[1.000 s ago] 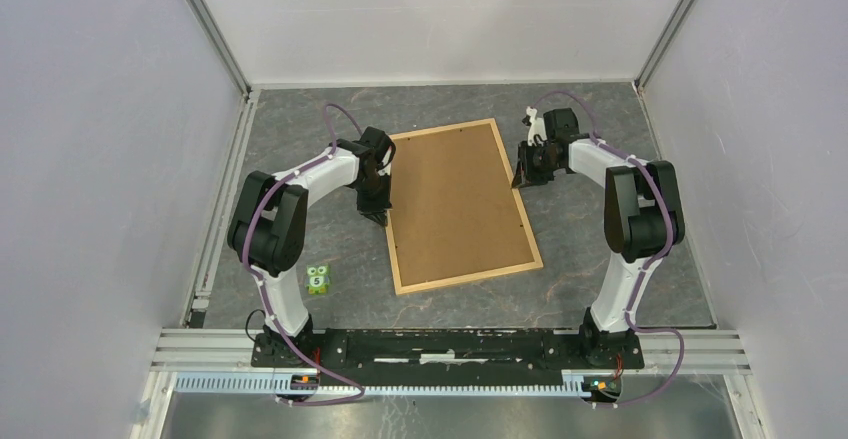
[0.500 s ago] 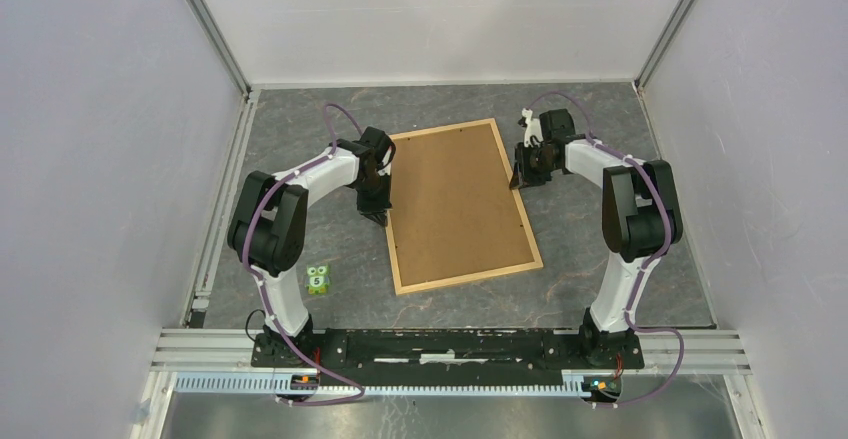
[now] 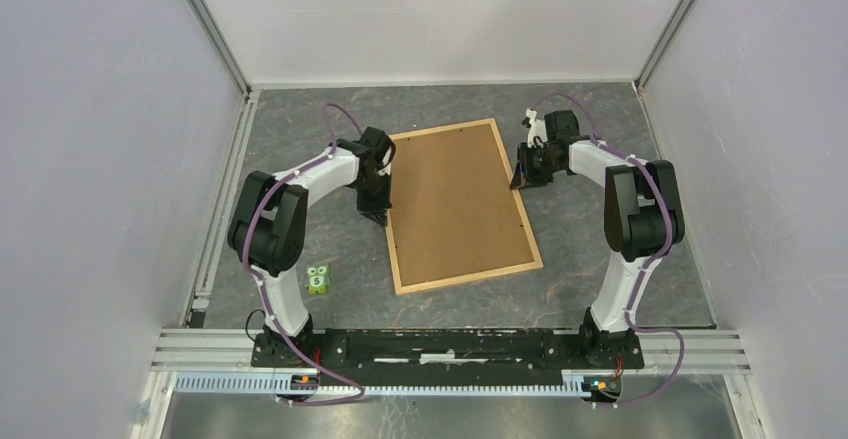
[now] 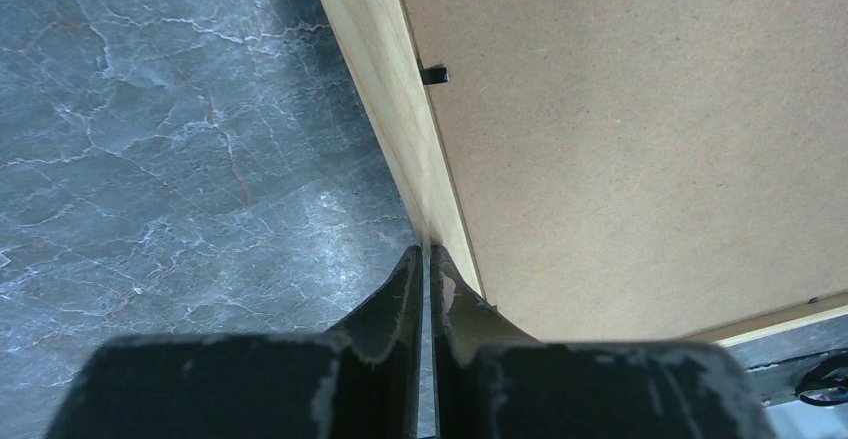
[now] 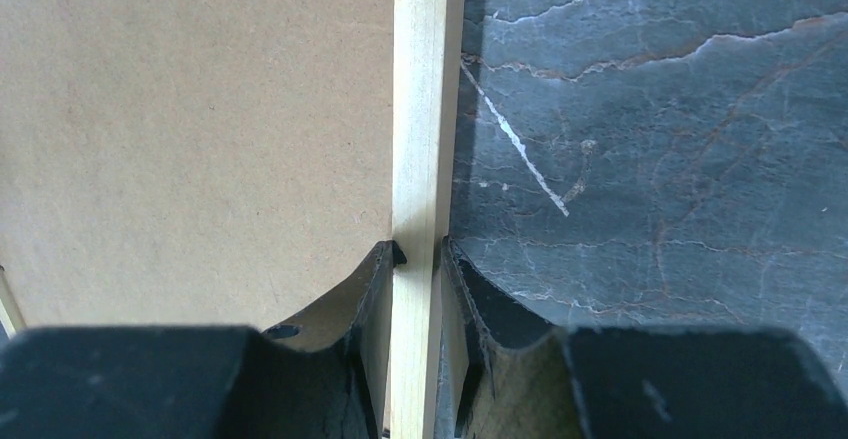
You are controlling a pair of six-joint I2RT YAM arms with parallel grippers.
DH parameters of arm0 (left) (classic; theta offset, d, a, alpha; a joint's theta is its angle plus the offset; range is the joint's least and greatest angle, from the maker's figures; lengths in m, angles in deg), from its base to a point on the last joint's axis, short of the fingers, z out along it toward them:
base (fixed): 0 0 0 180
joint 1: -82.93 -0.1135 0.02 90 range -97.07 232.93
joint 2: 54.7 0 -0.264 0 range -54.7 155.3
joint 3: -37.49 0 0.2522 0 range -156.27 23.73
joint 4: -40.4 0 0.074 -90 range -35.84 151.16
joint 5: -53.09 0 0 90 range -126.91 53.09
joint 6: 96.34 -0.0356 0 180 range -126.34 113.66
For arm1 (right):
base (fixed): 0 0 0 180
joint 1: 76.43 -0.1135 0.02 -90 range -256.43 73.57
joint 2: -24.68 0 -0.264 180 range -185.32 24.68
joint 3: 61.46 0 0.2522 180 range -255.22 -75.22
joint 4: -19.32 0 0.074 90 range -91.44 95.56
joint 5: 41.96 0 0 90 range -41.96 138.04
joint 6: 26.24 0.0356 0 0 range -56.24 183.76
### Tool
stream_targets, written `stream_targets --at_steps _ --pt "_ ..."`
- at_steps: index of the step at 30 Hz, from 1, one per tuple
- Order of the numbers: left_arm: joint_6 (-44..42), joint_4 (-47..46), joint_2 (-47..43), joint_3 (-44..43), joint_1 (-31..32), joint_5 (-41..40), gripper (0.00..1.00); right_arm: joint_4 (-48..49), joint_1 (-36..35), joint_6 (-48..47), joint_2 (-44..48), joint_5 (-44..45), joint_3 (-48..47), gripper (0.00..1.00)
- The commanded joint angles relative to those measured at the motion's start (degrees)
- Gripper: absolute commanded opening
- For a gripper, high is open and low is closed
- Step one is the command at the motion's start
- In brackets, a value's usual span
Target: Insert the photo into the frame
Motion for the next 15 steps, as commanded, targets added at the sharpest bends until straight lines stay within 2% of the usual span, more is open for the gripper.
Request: stream_targets --at_steps 1,15 --pt "-3.7 -0.23 3.33 1.2 0.06 -4.27 0.11 -2.92 0.31 -1.56 0.13 1.89 1.75 0.29" --pt "-3.68 -0.23 3.28 1.19 0.07 -3.98 0.11 -2.45 1.69 -1.15 -0.14 0.66 2.16 0.29"
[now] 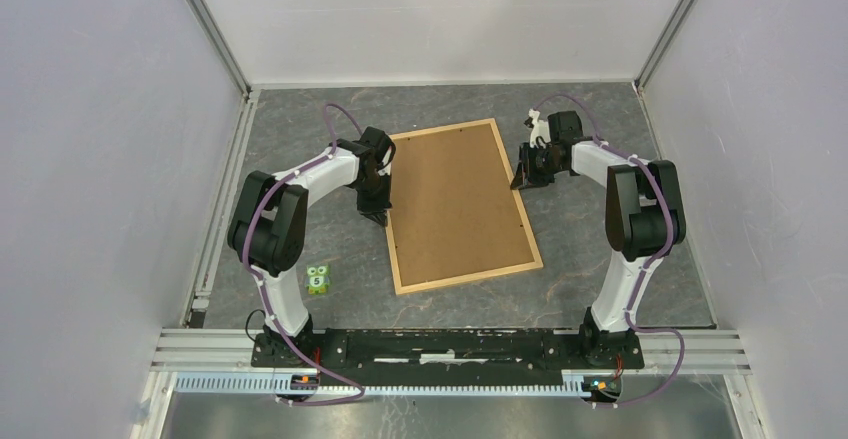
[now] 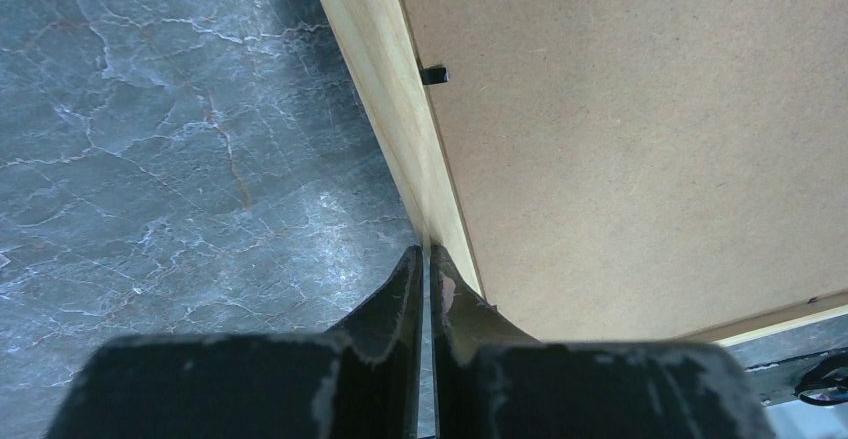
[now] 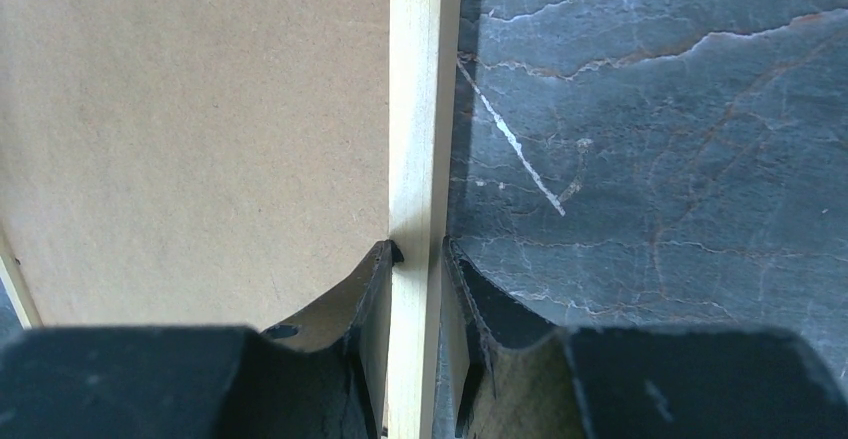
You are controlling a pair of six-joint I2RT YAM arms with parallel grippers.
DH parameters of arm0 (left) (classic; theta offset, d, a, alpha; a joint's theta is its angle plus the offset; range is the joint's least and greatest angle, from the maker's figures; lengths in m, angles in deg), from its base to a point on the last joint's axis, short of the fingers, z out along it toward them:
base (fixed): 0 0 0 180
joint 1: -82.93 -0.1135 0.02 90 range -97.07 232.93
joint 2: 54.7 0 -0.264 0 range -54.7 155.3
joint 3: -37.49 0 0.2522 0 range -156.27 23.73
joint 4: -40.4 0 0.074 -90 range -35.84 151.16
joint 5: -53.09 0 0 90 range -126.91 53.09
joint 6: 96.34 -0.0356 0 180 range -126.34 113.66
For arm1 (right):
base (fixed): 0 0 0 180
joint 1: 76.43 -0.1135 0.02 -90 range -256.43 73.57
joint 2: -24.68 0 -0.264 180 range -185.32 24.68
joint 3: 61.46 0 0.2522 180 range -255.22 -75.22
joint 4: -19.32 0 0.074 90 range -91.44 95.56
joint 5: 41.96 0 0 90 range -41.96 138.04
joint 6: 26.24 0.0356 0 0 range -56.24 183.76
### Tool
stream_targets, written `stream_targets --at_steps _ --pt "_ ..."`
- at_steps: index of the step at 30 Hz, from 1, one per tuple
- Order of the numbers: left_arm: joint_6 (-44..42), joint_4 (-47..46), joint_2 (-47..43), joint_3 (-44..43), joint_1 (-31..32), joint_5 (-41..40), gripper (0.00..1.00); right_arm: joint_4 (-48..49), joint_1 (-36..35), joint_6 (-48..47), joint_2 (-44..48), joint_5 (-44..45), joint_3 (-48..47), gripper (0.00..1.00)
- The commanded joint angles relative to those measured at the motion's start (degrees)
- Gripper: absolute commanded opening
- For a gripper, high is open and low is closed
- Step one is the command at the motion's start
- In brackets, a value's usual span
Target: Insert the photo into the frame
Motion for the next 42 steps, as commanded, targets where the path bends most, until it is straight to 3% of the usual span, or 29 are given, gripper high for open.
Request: stream_targets --at_steps 1,26,42 --pt "-3.66 -0.21 3.3 1.18 0.04 -3.99 0.11 -3.35 0.65 -1.42 -0.12 2.99 1.62 0.29" --pt "-3.74 -0.25 3.01 1.19 0.04 -3.65 0.11 -2.75 1.72 -0.92 -2.39 2.08 1.66 0.32" --pt "-3.92 -0.27 2.81 1.27 0.14 -3.89 0.1 -7.2 -1.5 -2.08 -5.95 14.4 0.55 0.27"
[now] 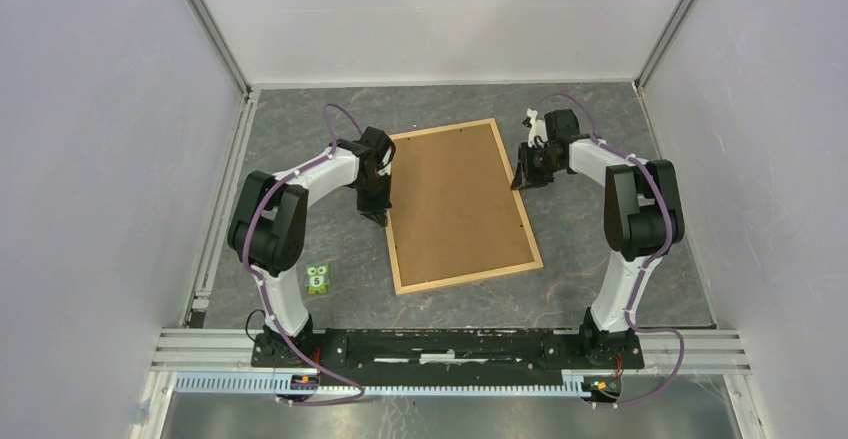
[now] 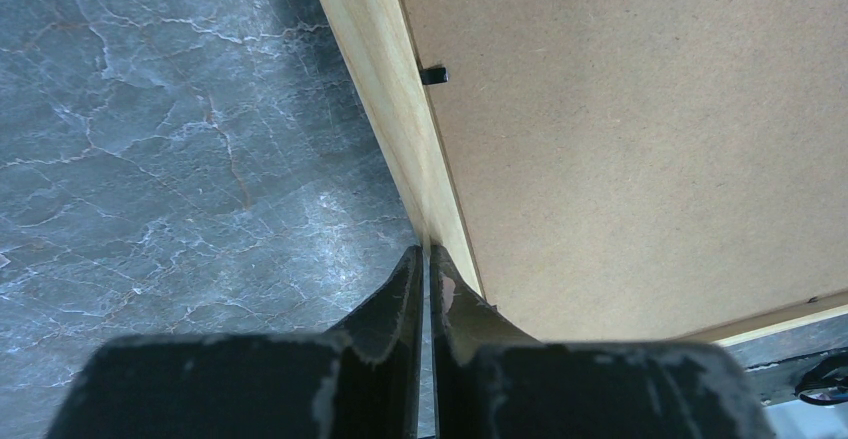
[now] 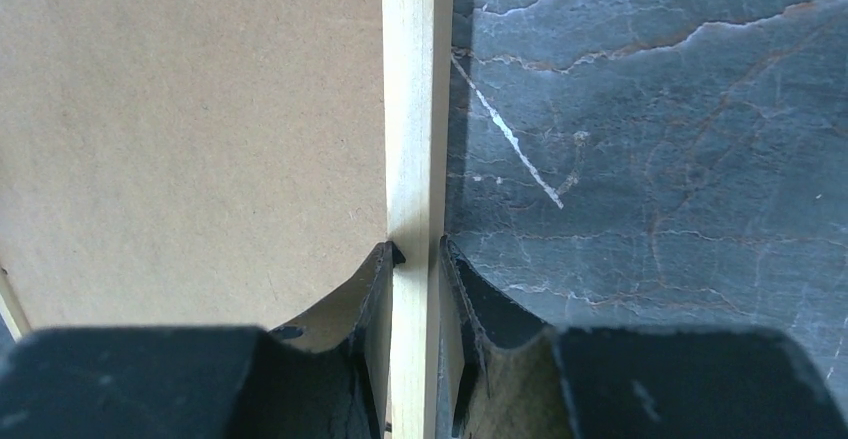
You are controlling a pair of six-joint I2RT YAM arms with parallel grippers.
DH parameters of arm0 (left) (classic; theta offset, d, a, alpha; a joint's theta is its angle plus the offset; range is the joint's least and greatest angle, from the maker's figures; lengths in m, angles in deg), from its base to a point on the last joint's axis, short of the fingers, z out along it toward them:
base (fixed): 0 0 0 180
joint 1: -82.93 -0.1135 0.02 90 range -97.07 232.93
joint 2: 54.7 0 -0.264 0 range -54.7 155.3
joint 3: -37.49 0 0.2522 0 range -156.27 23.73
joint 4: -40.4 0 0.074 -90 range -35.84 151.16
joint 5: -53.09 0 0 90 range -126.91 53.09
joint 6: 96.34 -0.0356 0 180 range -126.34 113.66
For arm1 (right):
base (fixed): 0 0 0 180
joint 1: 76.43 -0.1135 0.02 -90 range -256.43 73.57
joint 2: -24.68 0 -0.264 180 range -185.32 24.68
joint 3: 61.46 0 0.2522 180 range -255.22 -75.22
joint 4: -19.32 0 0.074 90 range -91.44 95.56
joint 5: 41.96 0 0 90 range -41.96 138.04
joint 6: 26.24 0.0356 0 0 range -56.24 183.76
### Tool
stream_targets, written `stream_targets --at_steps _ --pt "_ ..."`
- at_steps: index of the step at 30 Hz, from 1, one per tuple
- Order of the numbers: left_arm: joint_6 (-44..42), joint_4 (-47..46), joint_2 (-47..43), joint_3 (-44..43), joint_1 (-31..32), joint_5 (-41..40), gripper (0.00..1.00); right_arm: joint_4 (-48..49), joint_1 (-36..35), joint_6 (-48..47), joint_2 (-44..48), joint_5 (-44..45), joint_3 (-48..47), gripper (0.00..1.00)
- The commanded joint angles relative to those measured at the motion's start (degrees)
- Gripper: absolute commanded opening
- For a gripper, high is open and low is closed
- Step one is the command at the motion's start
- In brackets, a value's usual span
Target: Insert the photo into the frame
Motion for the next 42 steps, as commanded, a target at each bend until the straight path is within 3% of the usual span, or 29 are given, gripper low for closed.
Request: stream_targets --at_steps 1,15,21,25,42 --pt "-3.9 -0.27 2.87 1.27 0.15 -3.94 0.1 -5.59 -1.0 -2.78 -5.79 12.5 1.52 0.27" --pt "-4.07 -0.11 2.92 1.25 0.44 -3.87 0.1 -4.72 -5.2 -1.54 -8.23 8.78 2.26 0.28" --pt "-4.07 -0.13 2.87 1.43 0.52 -3.93 0.1 -3.27 -2.08 -0.58 -1.61 -0.09 0.06 0.39" --pt "-4.13 -0.1 3.05 1.21 0.56 -3.79 0.09 -1.81 0.47 0.02 3.45 -0.47 0.12 0.47" --pt "-4.16 -0.15 2.82 1.31 0.64 -3.66 0.09 -0.39 -0.07 -0.38 -0.99 0.98 0.43 0.41"
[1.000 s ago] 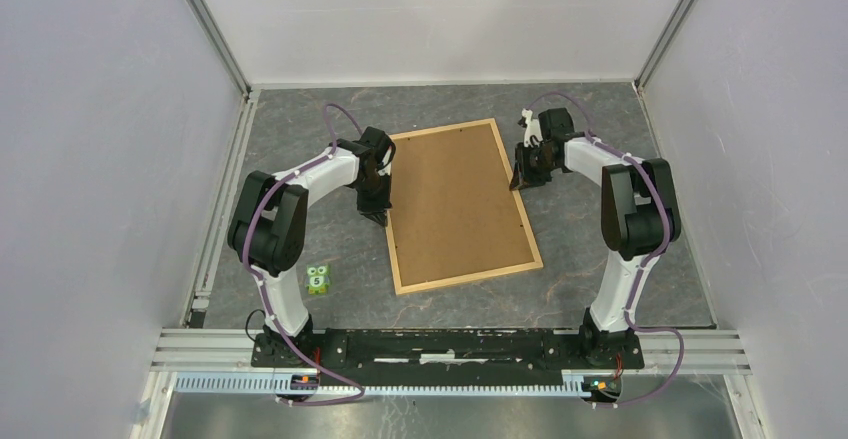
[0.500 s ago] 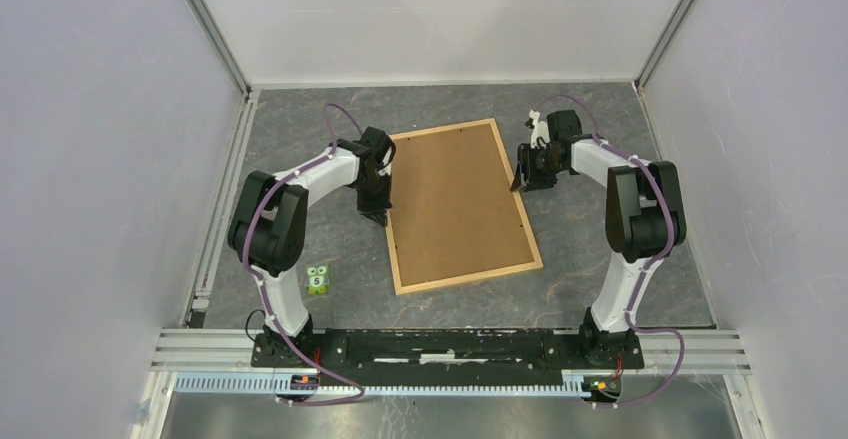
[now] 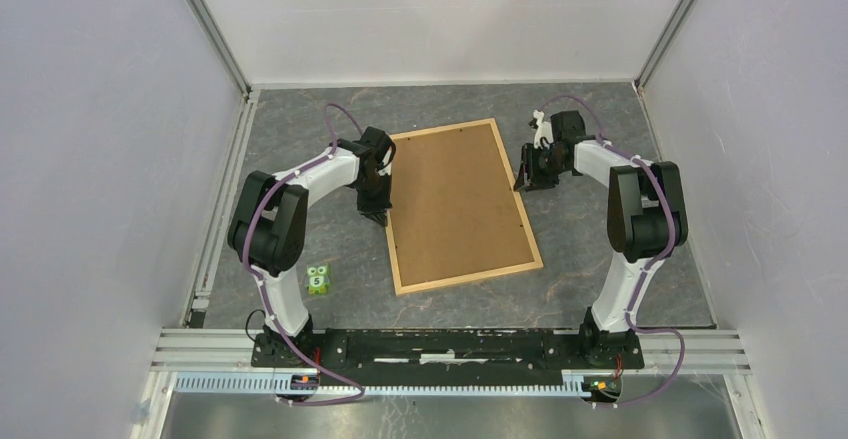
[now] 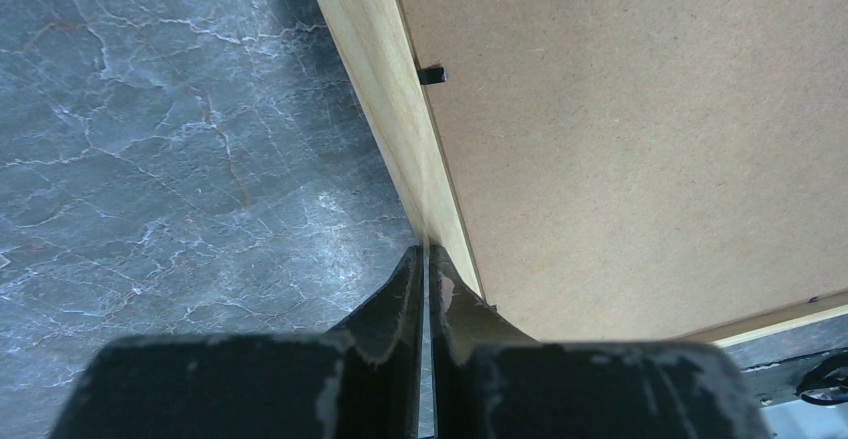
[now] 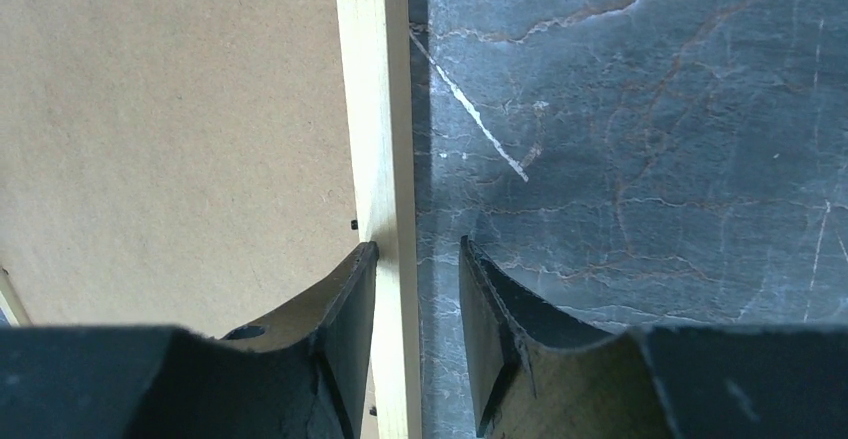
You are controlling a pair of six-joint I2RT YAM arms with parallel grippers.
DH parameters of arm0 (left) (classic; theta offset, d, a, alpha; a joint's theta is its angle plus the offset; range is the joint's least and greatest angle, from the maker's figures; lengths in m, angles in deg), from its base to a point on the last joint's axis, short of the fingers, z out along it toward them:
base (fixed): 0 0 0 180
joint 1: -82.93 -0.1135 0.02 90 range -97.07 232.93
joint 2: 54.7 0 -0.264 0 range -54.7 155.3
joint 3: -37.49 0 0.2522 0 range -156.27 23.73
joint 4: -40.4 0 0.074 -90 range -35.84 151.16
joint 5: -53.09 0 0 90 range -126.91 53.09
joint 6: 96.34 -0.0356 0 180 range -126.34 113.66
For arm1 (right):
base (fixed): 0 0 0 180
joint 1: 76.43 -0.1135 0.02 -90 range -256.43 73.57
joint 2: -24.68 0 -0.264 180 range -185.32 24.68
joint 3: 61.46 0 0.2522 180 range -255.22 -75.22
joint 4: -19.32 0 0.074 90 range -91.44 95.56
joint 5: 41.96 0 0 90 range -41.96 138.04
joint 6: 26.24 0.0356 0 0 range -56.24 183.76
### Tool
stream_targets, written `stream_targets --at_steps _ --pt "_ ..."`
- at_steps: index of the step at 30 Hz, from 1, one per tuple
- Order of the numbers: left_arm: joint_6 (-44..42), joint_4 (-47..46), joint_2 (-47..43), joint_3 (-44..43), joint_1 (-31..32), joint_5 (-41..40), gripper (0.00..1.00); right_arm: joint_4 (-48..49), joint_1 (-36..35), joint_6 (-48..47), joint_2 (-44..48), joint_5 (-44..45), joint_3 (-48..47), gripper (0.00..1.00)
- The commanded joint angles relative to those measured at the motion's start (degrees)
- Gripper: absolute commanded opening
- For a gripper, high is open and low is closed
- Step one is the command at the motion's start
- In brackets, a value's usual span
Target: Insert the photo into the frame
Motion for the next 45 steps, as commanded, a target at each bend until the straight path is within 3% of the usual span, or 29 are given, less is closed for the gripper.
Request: stream_targets --at_steps 1,9,20,26,31,33,37,40,45 --pt "-4.09 -0.14 2.81 1.32 0.27 -3.6 0.09 0.34 -1.19 -0.98 -2.25 1.67 -0.41 0.42" --pt "-4.09 -0.12 2.83 1.36 0.3 -3.49 0.09 -0.33 -1.73 -1.55 -3.09 2.81 -0.93 0.42" --pt "-4.18 -0.1 2.96 1.32 0.35 -3.56 0.09 -2.14 -2.78 -0.93 -5.18 10.7 -3.51 0.4" --pt "-4.27 0.36 3.02 1.06 0.41 -4.31 0.09 -5.09 -4.57 -1.72 -7.97 18.54 -5.11 0.4" --pt "-4.45 0.59 3.12 0.88 0.56 -4.51 0.08 -12.85 -7.91 -4.62 -14.01 30.6 -9.64 0.43" --pt "-4.61 0.84 3.02 0.62 0.58 -5.14 0.08 -11.01 -7.96 -5.09 -13.43 25.83 -7.31 0.47" --pt "-4.85 0.83 2.62 0.52 0.7 -4.68 0.08 -4.59 -6.2 -3.83 -7.89 5.64 -4.1 0.54" --pt "-4.97 0.84 2.55 0.31 0.97 -4.22 0.08 -1.95 -5.65 -2.25 -3.12 -0.28 0.04 0.55" --pt "-4.98 0.94 2.74 -0.64 1.01 -2.86 0.09 7.09 -5.69 1.34 7.18 -6.99 16.07 0.56"
